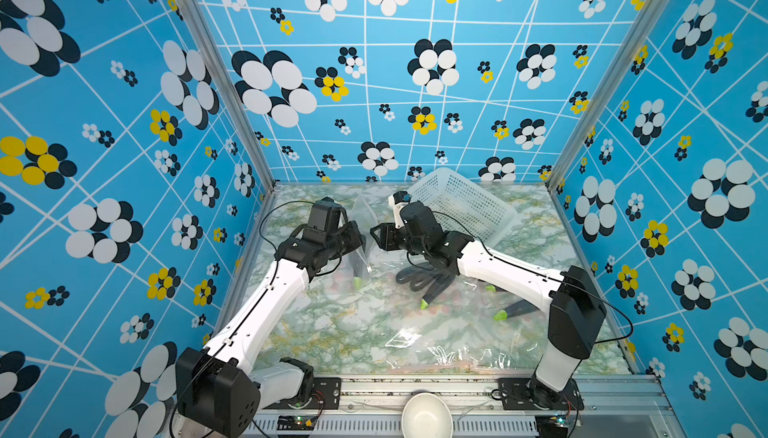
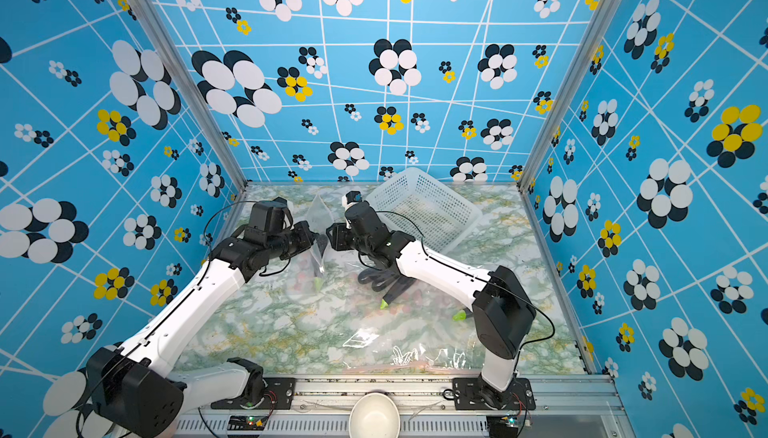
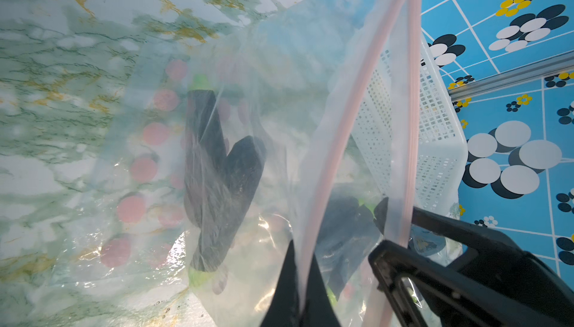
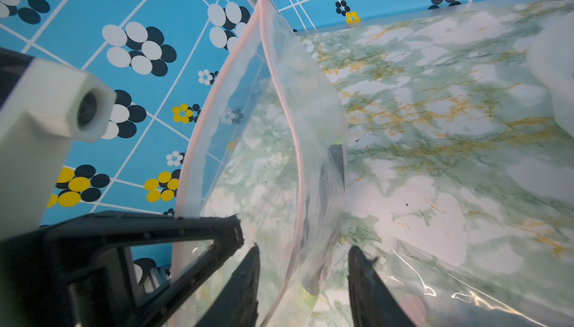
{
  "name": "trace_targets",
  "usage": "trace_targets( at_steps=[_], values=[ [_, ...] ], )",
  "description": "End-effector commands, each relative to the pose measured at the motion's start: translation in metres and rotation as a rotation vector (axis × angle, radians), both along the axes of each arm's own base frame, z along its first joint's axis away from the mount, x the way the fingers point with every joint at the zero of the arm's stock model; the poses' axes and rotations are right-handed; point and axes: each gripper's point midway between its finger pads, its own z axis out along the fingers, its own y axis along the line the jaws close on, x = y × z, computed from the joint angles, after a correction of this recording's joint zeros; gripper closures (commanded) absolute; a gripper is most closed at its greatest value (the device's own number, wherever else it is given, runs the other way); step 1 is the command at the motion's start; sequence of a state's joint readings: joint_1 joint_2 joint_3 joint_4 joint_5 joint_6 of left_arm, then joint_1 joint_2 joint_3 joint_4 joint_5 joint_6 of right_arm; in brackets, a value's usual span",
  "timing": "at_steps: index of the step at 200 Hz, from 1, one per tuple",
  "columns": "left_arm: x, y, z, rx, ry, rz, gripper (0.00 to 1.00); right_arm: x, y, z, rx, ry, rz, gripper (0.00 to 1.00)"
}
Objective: Place the eggplant in a zip-top bag and seal the zipper
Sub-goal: Place the eggplant in the zipper food storage bag.
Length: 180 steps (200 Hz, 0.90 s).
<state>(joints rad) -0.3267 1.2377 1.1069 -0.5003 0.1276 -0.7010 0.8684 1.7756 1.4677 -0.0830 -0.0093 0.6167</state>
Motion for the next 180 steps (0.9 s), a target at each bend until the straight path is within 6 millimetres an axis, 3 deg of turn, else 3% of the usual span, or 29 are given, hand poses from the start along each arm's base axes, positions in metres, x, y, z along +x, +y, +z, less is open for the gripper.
trace_targets(
  at_steps=[1,46,66,70,115,144,180],
  values=[
    [0.001,-0.004,0.016,-0.006,-0.046,-0.031,1.0,-0.004,0.009,0.01,0.014,0.035,0.027,0.55],
    [0.0,-0.008,0.019,-0.012,-0.055,-0.052,1.0,-0.003,0.015,0.015,0.042,0.062,0.031,0.67],
    [-0.001,-0.01,0.021,-0.016,-0.062,-0.06,1.0,-0.003,0.012,0.004,0.004,0.089,0.018,0.68],
    [0.0,-0.01,0.022,-0.017,-0.064,-0.06,1.0,0.0,0.013,0.017,0.017,0.072,0.013,0.68],
    [-0.001,-0.011,0.026,-0.014,-0.074,-0.066,1.0,0.006,0.008,0.005,-0.073,0.096,-0.019,0.68],
    [-0.002,-0.012,0.028,-0.015,-0.08,-0.07,1.0,0.006,0.014,0.001,-0.06,0.119,-0.012,0.77],
    [-0.002,-0.012,0.027,-0.009,-0.076,-0.069,1.0,0.008,0.016,0.01,-0.029,0.098,-0.018,0.89]
  ],
)
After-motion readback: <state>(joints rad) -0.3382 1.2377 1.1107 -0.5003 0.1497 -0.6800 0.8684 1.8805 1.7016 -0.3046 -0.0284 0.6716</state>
